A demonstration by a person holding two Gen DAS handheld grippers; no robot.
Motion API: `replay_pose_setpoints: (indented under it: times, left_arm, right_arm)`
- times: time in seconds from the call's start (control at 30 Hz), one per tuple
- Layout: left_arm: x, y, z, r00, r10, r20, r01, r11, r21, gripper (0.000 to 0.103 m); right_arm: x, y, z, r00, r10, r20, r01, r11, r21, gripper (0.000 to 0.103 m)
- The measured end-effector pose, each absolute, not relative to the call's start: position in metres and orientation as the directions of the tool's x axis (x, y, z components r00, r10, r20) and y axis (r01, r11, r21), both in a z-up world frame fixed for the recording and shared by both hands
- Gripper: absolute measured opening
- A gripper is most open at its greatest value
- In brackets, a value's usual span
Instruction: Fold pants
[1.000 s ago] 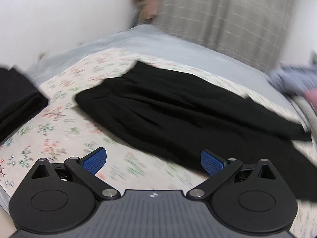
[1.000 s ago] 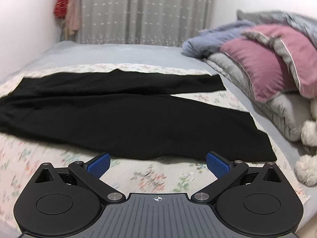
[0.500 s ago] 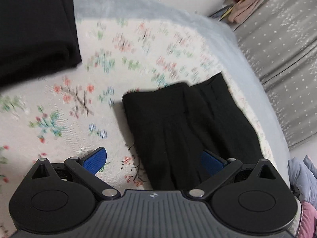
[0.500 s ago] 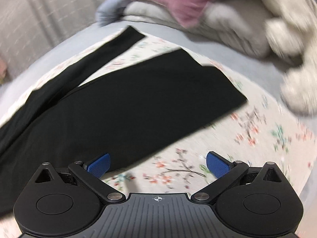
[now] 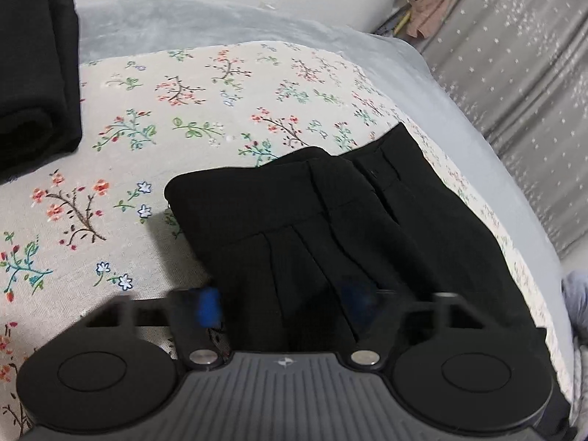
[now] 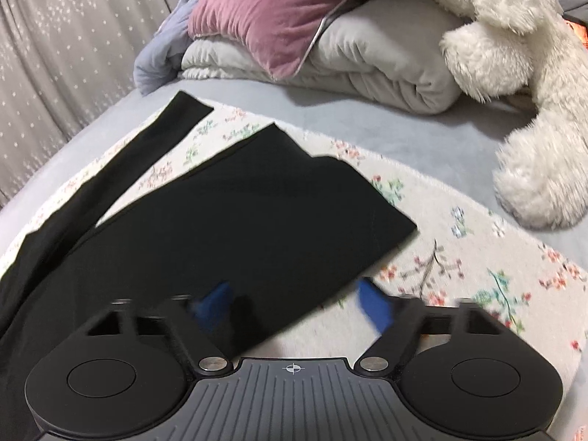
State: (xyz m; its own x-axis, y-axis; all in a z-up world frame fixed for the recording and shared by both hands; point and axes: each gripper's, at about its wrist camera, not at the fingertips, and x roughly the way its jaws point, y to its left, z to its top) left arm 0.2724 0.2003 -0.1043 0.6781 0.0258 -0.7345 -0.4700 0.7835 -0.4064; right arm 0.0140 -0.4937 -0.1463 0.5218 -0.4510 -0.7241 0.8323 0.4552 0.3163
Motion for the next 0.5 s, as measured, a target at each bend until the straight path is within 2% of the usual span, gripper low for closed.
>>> replay_pose_setpoints:
  times: [0.03, 0.07, 0.1, 0.17, 0.27, 0.5]
  left_arm:
    - [0.273, 0.200, -0.106, 0.673, 0.031, -0.739, -0.471, 0.788, -0.396, 0.036]
    - [0.272, 0.201, -0.106, 0.667, 0.037, -0.744, -0.475, 0.790, -0.387, 0.018]
    - [0.273, 0.204, -0.107, 0.667, 0.035, -0.744, -0.475, 0.789, -0.389, 0.011]
    - [0.270, 0.209, -0.105, 0.677, 0.021, -0.736, -0.472, 0.779, -0.412, 0.002]
    - [0.263, 0.212, -0.098, 0.693, 0.018, -0.721, -0.465, 0.776, -0.427, 0.000]
    - [0.238, 0.231, -0.070, 0.754, 0.006, -0.657, -0.443, 0.743, -0.502, 0.000]
  right_arm:
    - [0.015, -0.496, -0.147, 0.525, -0.453, -0.721, 0.831, 0.454, 0.320, 0.041]
    - [0.016, -0.499, -0.148, 0.530, -0.451, -0.719, 0.829, 0.453, 0.327, 0.032]
    - [0.015, -0.500, -0.149, 0.536, -0.452, -0.714, 0.827, 0.451, 0.335, 0.028]
    - [0.014, -0.503, -0.149, 0.551, -0.449, -0.703, 0.819, 0.452, 0.353, 0.014]
    - [0.008, -0.506, -0.149, 0.581, -0.436, -0.687, 0.803, 0.444, 0.396, 0.008]
    - [-0.003, -0.498, -0.140, 0.625, -0.447, -0.640, 0.773, 0.467, 0.429, 0.005]
